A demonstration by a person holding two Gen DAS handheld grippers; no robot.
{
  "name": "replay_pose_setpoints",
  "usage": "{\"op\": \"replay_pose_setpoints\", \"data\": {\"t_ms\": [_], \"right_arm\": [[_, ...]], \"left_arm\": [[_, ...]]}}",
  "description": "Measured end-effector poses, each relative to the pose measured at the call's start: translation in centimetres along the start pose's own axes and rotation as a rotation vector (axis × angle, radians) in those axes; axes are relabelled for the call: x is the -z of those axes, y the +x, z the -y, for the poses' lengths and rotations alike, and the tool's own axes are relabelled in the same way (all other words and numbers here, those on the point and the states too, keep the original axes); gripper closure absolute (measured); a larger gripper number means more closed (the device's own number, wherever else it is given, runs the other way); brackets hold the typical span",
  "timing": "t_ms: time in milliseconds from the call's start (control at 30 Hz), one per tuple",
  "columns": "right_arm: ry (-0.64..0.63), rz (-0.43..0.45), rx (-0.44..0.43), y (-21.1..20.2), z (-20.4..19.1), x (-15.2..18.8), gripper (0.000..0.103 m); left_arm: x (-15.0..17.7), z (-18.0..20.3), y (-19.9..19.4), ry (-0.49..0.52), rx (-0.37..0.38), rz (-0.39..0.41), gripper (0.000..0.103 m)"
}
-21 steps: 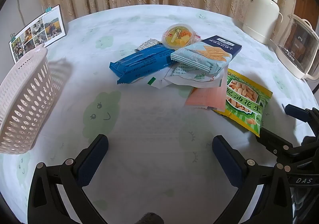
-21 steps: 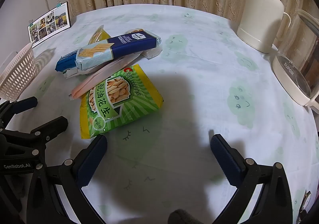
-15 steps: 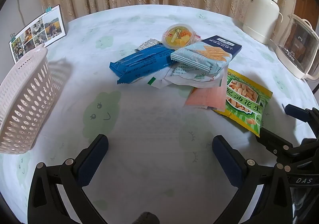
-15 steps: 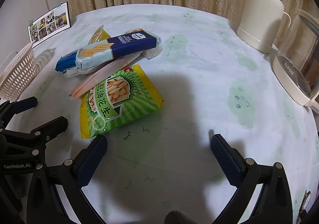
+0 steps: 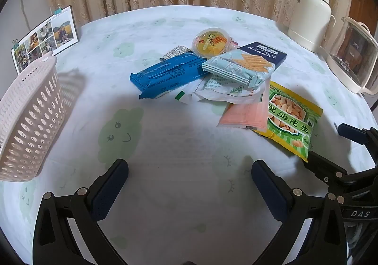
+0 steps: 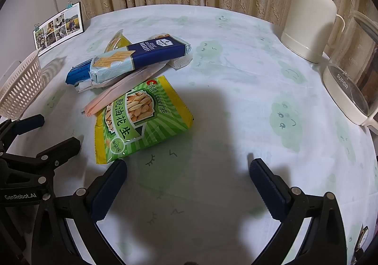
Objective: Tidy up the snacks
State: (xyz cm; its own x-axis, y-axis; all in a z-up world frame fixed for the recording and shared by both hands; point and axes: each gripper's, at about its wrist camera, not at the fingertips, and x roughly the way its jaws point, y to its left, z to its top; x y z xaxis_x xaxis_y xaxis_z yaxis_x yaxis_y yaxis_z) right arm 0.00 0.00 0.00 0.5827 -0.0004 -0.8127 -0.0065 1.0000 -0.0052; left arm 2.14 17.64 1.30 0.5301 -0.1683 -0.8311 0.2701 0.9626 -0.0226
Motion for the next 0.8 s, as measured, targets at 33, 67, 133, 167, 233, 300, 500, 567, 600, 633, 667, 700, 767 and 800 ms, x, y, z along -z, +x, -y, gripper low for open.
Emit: {"op": "replay_pose_setpoints", "data": {"t_ms": [33,67,133,167,233,300,500,567,600,633,667,700,767,800], "right_arm": [[0.000,0.000,0.000,0.00,0.01,0.00,0.000],[0.001,0.000,0.000,0.00,0.02,0.00,0.000],[0.001,-0.001,0.001,0.01,0.04,0.00,0.000],[0.001,-0.001,0.001,0.01,0.04,0.00,0.000],[0.000,-0.003,0.001,0.01,0.06,-0.01,0.000],[-0.003,-0.006,0.000,0.09,0.10,-0.03,0.000],[-0.010,-0.010,-0.002,0.21,0.30,-0.18,0.000],[-0.010,-0.010,-0.002,-0.01,0.09,-0.13,0.000],[-0.010,-0.010,-0.002,-0.02,0.10,-0.12,0.000],[-0.010,-0.010,-0.003,-0.03,0.10,-0.12,0.000],[-0.010,-0.011,-0.002,-0.02,0.05,-0.14,0.000],[-0.010,-0.010,-0.002,-0.01,0.06,-0.08,0.000],[-0.011,-0.007,-0.004,-0.01,0.02,0.12,0.000],[-0.011,-0.007,-0.007,-0.05,0.05,0.15,0.000]], "left_arm": [[0.00,0.00,-0.01,0.000,0.000,0.000,0.000],[0.00,0.01,-0.01,0.000,0.000,0.000,0.000],[0.00,-0.02,-0.01,0.000,0.000,0.000,0.000],[0.01,0.00,-0.02,0.000,0.000,0.000,0.000],[0.01,-0.01,-0.03,0.000,0.000,0.000,0.000],[0.01,0.00,-0.03,0.000,0.000,0.000,0.000],[0.05,0.03,-0.06,-0.001,-0.003,0.000,0.000],[0.06,0.01,-0.06,-0.002,-0.002,0.000,0.000],[0.07,0.01,-0.07,-0.001,-0.002,0.000,0.000],[0.06,-0.02,-0.07,0.000,-0.003,0.000,0.000],[0.06,-0.08,-0.07,0.001,-0.002,-0.001,0.000],[0.05,-0.15,-0.07,0.000,-0.002,-0.001,0.000],[0.04,-0.24,-0.07,0.001,-0.002,-0.001,0.000],[0.02,-0.30,-0.06,0.002,-0.002,-0.002,0.000]]}}
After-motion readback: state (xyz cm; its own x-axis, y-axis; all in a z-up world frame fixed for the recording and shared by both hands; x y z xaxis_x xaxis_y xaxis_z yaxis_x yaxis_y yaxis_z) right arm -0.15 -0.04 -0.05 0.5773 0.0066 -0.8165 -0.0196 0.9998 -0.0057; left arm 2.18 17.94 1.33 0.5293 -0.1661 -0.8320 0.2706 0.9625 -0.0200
